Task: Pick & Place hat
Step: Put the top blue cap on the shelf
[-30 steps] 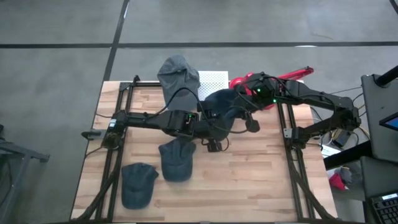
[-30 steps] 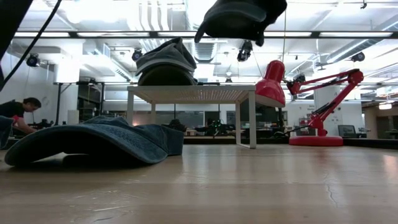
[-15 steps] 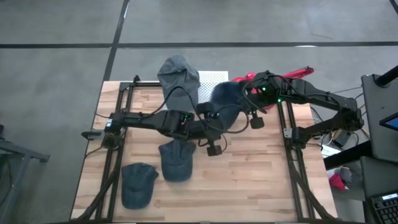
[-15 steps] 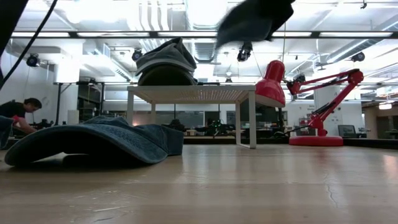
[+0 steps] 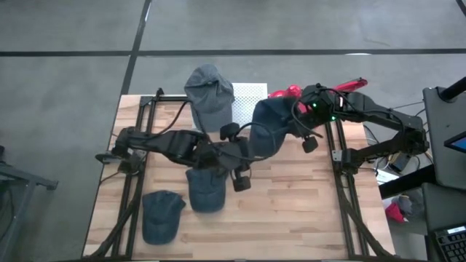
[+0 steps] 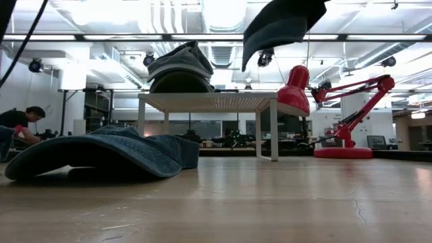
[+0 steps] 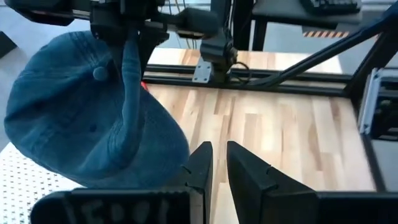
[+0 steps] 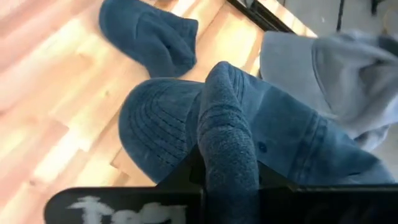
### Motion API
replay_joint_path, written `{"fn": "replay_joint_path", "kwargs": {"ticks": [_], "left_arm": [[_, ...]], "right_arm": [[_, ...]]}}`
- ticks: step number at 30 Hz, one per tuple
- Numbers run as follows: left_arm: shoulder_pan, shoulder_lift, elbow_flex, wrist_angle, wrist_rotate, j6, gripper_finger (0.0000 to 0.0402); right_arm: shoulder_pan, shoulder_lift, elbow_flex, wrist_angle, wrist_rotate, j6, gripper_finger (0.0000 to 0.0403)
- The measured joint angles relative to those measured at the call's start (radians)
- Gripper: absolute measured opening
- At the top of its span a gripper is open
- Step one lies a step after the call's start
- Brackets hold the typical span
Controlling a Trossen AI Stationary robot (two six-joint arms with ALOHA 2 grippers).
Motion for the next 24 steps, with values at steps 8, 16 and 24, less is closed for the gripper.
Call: {"fn": "replay_joint_path", "kwargs": {"ticks": [8,16,24], "left_arm": [[-0.048,-0.01,0.0,-0.007,-0.033,-0.076,0.0052],[-0.063,-0.01,0.0,-0.08,-0.034,-0.14,0.0052],[-0.065,-0.017,0.0,-0.147,-0.036,-0.139,0.0046]], "right_arm": [[-0.011,0.0,0.0,0.016,-0.004,-0.267,0.0008],[-0.136,0.0,0.0,0.085,-0.283,-0.375,0.0008],[-0.303,0.004,0.0,0.129,-0.576,-0.444,0.0008]]}}
